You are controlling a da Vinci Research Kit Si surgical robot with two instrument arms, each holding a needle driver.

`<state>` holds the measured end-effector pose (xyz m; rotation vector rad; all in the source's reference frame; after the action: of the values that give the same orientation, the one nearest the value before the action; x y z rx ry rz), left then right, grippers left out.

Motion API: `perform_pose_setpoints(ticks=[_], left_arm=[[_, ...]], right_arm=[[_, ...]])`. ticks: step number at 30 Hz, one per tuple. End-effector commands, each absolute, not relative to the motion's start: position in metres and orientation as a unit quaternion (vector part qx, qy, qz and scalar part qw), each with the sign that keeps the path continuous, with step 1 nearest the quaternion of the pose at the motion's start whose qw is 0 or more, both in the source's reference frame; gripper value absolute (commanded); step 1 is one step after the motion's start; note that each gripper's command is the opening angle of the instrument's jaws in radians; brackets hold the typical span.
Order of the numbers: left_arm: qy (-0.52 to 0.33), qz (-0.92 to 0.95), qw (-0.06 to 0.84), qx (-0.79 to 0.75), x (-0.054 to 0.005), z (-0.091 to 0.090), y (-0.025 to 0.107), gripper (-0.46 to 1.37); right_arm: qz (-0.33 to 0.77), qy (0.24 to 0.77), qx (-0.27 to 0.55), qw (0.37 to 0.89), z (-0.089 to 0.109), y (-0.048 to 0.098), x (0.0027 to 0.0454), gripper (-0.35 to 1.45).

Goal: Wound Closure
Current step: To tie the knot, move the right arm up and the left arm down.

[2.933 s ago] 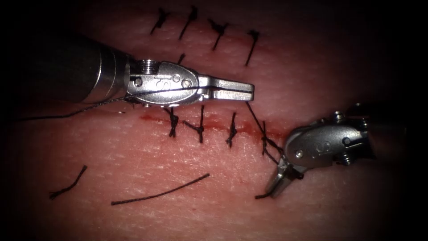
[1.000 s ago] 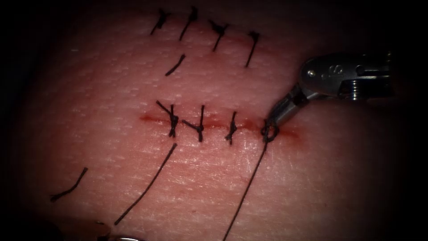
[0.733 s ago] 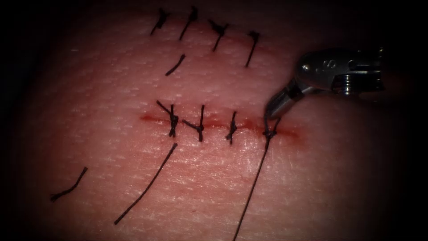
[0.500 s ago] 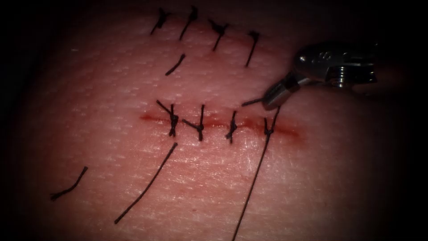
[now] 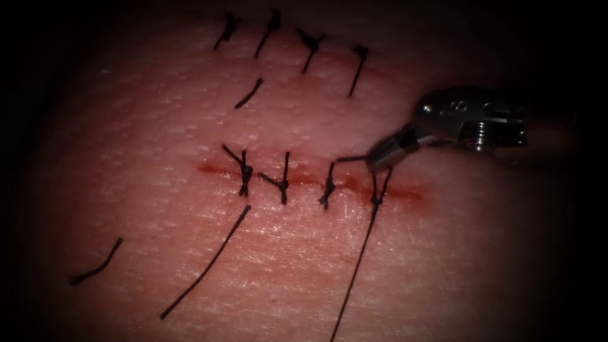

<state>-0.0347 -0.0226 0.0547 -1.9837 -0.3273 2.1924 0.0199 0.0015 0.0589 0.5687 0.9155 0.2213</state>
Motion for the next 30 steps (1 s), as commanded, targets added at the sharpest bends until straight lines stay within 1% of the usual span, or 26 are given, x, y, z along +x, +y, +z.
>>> perform_pose_setpoints(ticks=[1, 6, 11, 18, 30], left_arm=[[-0.11, 0.735, 0.082, -0.664, -0.0346, 0.0546, -0.0228, -0.35], [-0.109, 0.735, 0.084, -0.664, -0.035, 0.0543, -0.023, -0.35], [-0.11, 0.735, 0.086, -0.663, -0.0352, 0.0543, -0.0229, -0.35], [-0.111, 0.735, 0.086, -0.663, -0.0351, 0.0543, -0.023, -0.35], [-0.113, 0.733, 0.092, -0.664, -0.0358, 0.0532, -0.0214, -0.35]], right_arm=[[0.096, 0.437, 0.251, 0.858, 0.0587, 0.0015, 0.02, -0.35], [0.065, 0.457, 0.18, 0.868, 0.058, 0.0022, 0.0207, -0.35], [0.061, 0.461, 0.142, 0.874, 0.0579, 0.0028, 0.0206, -0.35], [0.041, 0.45, 0.111, 0.885, 0.0586, 0.0034, 0.0201, -0.35], [0.045, 0.451, 0.102, 0.885, 0.0585, 0.0035, 0.0197, -0.35]])
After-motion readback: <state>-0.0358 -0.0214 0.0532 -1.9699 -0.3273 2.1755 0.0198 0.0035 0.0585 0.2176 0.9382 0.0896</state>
